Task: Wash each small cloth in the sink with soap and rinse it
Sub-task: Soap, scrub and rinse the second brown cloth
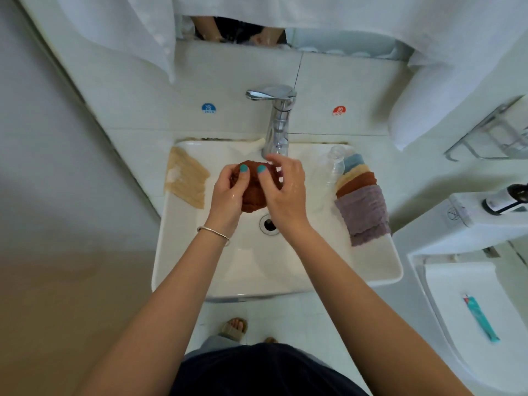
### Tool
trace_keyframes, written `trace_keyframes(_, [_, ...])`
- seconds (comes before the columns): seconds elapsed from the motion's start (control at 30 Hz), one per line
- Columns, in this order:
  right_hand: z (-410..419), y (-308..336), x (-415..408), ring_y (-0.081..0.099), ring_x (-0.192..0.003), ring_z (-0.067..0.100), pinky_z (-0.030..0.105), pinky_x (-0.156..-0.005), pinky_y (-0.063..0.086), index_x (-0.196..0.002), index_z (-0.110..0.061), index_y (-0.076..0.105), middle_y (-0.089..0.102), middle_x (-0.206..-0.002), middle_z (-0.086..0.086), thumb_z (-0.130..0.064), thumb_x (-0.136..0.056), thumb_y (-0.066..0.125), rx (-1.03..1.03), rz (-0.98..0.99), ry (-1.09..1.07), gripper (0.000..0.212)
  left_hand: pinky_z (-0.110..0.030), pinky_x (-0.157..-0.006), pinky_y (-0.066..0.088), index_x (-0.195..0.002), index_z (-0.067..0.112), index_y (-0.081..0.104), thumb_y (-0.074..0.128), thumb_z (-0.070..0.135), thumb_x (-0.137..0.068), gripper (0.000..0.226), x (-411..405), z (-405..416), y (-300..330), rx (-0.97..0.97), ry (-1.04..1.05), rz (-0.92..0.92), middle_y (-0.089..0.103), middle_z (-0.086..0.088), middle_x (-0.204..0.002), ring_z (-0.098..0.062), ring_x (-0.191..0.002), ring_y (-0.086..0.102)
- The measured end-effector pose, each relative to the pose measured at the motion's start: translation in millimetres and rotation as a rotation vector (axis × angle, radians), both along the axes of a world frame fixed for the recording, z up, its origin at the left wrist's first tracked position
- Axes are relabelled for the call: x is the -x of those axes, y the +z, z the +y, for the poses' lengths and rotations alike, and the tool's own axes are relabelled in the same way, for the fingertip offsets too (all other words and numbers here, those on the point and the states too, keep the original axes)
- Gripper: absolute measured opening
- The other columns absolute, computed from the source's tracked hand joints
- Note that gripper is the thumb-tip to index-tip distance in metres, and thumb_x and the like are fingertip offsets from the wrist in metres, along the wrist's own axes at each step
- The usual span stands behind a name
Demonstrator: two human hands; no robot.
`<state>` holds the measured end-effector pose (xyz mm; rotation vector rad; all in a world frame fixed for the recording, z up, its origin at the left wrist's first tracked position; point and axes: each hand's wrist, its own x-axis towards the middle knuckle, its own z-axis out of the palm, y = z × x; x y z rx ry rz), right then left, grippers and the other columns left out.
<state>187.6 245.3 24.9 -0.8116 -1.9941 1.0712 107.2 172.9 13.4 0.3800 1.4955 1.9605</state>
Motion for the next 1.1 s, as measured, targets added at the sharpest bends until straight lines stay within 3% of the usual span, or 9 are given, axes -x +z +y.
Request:
trace_keyframes(0.1, [-15, -10, 0, 0.042, -0.116, 0.013, 0.019, -0.099, 0.037, -0.123, -0.036, 0.053, 0.049, -0.124, -0.001, -0.038, -0.094, 0.057, 0.226, -0.054, 0.047, 0.03, -0.034, -0.073, 0.055, -0.099, 0.016, 0.057, 0.05, 0.022, -0.101, 0.01, -5, -5, -6, -0.01, -0.035, -0.025, 0.064, -0.009, -0.106, -0.021, -0.096, 0.065])
trace_keyframes(0.2, [-22, -16, 5, 0.055, -0.111, 0.016, 0.043, -0.098, 0.049, -0.121, -0.034, 0.046, 0.055, -0.122, -0.001, -0.047, -0.096, 0.047, 0.463, -0.058, 0.088, 0.028, -0.027, -0.071, 0.054, -0.097, 0.02, 0.054, 0.046, 0.023, -0.103, 0.01, -12, -7, -9, 0.043, 0.02, 0.057, 0.064, 0.002, -0.097, -0.009, -0.089, 0.065])
trace_keyframes(0.27, [-27, -21, 5, 0.06, -0.1, 0.014, 0.044, -0.091, 0.051, -0.112, -0.028, 0.045, 0.06, -0.109, -0.003, -0.041, -0.1, 0.046, 0.44, -0.068, 0.056, 0.018, -0.018, -0.072, 0.05, -0.1, 0.021, 0.048, 0.041, 0.028, -0.104, 0.012, -19, -4, -12, 0.157, 0.05, 0.179, 0.06, 0.009, -0.094, 0.0, -0.083, 0.061])
trace_keyframes(0.37, [-32, -25, 6, 0.057, -0.077, 0.0, 0.029, -0.078, 0.05, -0.098, -0.023, 0.048, 0.059, -0.085, -0.014, -0.038, -0.1, 0.05, 0.433, -0.013, -0.038, 0.015, -0.022, -0.068, 0.044, -0.097, 0.019, 0.04, 0.029, 0.037, -0.105, 0.023, -28, 3, -19, 0.306, 0.064, 0.25, 0.056, 0.009, -0.086, -0.001, -0.075, 0.056])
trace_keyframes(0.57, [-36, -36, 15, 0.045, -0.052, 0.001, 0.023, -0.059, 0.038, -0.065, -0.018, 0.043, 0.05, -0.05, -0.018, -0.046, -0.097, 0.052, 0.507, -0.052, -0.149, 0.043, -0.013, -0.051, 0.032, -0.059, 0.019, 0.038, 0.052, 0.04, -0.098, 0.046, -27, 10, -29, 0.331, 0.299, 0.139, 0.041, 0.012, -0.05, -0.003, -0.048, 0.037])
trace_keyframes(0.77, [-29, -45, 29, 0.043, -0.058, 0.015, 0.035, -0.059, 0.038, -0.067, 0.005, 0.047, 0.047, -0.059, 0.009, -0.04, -0.098, 0.053, 0.59, -0.004, -0.227, 0.054, -0.021, -0.054, 0.034, -0.052, 0.012, 0.042, 0.059, 0.039, -0.094, 0.053, -15, 22, -41, 0.343, 0.315, 0.113, 0.042, 0.007, -0.046, -0.008, -0.049, 0.036])
trace_keyframes(0.9, [-22, -52, 33, 0.045, -0.058, 0.018, 0.039, -0.056, 0.041, -0.067, 0.007, 0.052, 0.053, -0.061, 0.022, -0.033, -0.099, 0.051, 0.542, -0.004, -0.249, 0.052, -0.029, -0.056, 0.034, -0.055, -0.001, 0.043, 0.059, 0.036, -0.094, 0.056, -7, 28, -46, 0.362, 0.267, 0.161, 0.042, -0.004, -0.049, -0.013, -0.052, 0.035])
trace_keyframes(1.0, [-19, -55, 35, 0.041, -0.056, 0.018, 0.034, -0.054, 0.035, -0.064, 0.007, 0.047, 0.045, -0.056, 0.018, -0.029, -0.099, 0.049, 0.551, 0.0, -0.253, 0.051, -0.026, -0.052, 0.028, -0.048, 0.015, 0.031, 0.057, 0.026, -0.096, 0.056, -1, 32, -47, 0.389, 0.223, 0.169, 0.029, 0.009, -0.042, -0.011, -0.049, 0.027])
trace_keyframes(1.1, [-18, -58, 37, 0.035, -0.052, 0.014, 0.03, -0.051, 0.029, -0.051, -0.01, 0.036, 0.037, -0.049, 0.0, -0.025, -0.098, 0.049, 0.536, -0.011, -0.244, 0.05, -0.026, -0.05, 0.026, -0.046, 0.02, 0.029, 0.054, 0.019, -0.096, 0.056, 2, 31, -51, 0.371, 0.175, 0.196, 0.028, 0.011, -0.04, -0.009, -0.047, 0.025])
